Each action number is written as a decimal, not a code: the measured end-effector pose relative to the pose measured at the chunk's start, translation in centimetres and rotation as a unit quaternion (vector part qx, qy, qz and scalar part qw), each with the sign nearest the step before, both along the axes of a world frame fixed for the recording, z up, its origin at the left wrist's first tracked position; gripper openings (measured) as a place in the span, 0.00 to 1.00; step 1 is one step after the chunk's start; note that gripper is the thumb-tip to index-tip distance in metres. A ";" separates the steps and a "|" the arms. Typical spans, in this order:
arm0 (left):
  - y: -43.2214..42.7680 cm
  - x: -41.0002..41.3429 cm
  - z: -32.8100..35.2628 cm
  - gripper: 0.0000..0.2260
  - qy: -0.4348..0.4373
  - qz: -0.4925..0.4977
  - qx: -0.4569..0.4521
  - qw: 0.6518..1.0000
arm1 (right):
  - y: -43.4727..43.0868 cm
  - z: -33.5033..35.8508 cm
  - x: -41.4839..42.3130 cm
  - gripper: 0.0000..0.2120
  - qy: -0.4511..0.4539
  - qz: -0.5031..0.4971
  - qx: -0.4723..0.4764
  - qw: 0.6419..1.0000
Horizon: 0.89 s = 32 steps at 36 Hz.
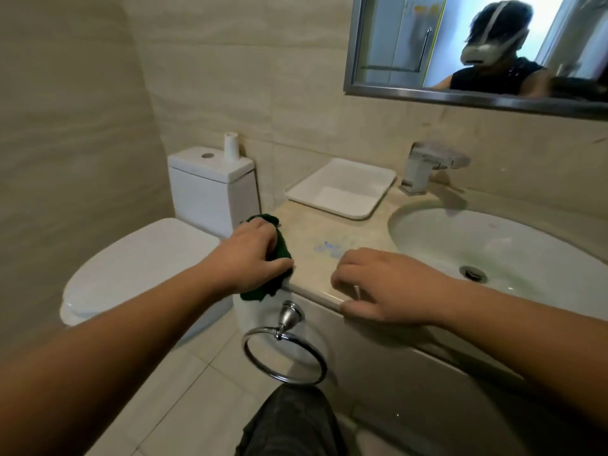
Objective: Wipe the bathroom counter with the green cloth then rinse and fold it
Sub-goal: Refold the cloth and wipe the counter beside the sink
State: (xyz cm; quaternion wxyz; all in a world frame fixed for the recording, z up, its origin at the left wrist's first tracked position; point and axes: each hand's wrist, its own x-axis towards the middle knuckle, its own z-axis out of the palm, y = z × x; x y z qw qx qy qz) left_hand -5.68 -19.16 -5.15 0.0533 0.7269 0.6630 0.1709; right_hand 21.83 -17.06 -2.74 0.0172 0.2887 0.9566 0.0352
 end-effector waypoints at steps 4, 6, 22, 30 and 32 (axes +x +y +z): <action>0.6 0.0 -1.5 0.38 0.007 0.033 -0.018 0.999 | -0.4 -2.2 0.6 0.21 0.023 0.021 0.035 0.999; 1.2 0.1 -2.2 0.44 0.061 0.040 -0.042 0.996 | -0.4 -2.9 0.7 0.21 0.050 0.017 0.038 0.998; 3.7 4.1 -1.6 0.49 0.130 -0.068 -0.109 0.983 | -3.0 -3.6 8.7 0.15 0.099 0.056 0.049 0.992; 4.5 9.9 -1.5 0.45 0.149 -0.127 -0.112 0.974 | -3.6 -3.1 14.6 0.18 0.096 0.006 0.009 0.995; 4.6 11.8 -1.4 0.40 0.154 -0.142 -0.115 0.971 | -3.6 -3.2 15.3 0.20 0.109 0.001 -0.015 0.994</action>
